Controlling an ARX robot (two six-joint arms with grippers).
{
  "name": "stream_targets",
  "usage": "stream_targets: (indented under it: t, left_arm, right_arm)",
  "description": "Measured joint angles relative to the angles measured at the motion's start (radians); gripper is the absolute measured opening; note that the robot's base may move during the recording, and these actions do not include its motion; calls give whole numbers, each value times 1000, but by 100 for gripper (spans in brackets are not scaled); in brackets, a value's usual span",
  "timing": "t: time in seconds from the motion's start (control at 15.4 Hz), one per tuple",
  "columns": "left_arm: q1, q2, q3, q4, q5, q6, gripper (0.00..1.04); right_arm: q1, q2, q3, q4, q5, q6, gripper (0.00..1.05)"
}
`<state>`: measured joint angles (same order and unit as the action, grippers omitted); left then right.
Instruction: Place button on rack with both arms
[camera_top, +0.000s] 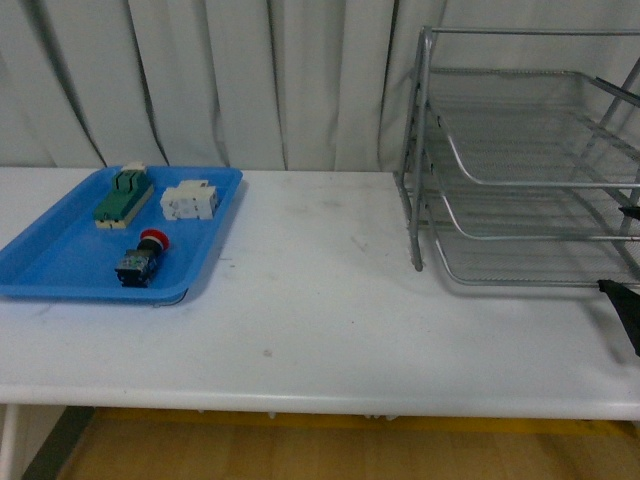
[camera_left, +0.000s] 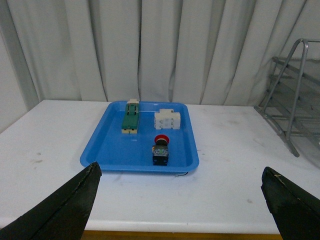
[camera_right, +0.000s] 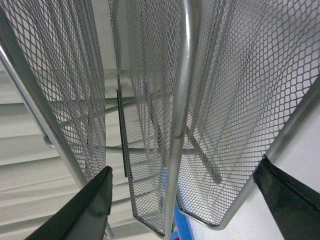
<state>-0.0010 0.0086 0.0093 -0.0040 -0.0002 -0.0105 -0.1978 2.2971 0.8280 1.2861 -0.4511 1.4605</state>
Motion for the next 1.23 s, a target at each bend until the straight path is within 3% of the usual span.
stream_targets:
  t: [0.26, 0.45, 0.78, 1.1, 1.23]
  left_arm:
    - [0, 0, 0, 0, 0, 0, 98]
    - [0, 0, 0, 0, 0, 0, 98]
    - [0, 0, 0, 0, 0, 0, 98]
    - [0, 0, 0, 0, 0, 0, 98]
    - [0, 0, 0, 0, 0, 0, 98]
  right_arm:
    - [0, 6, 14, 0, 1, -11, 76]
    - [1, 9, 41, 0, 1, -38, 45]
    - [-1, 32, 69, -6, 1, -61, 5]
    - [-18, 30, 63, -5, -13, -60, 4]
    - [-27, -31, -31, -8, -21, -68, 4]
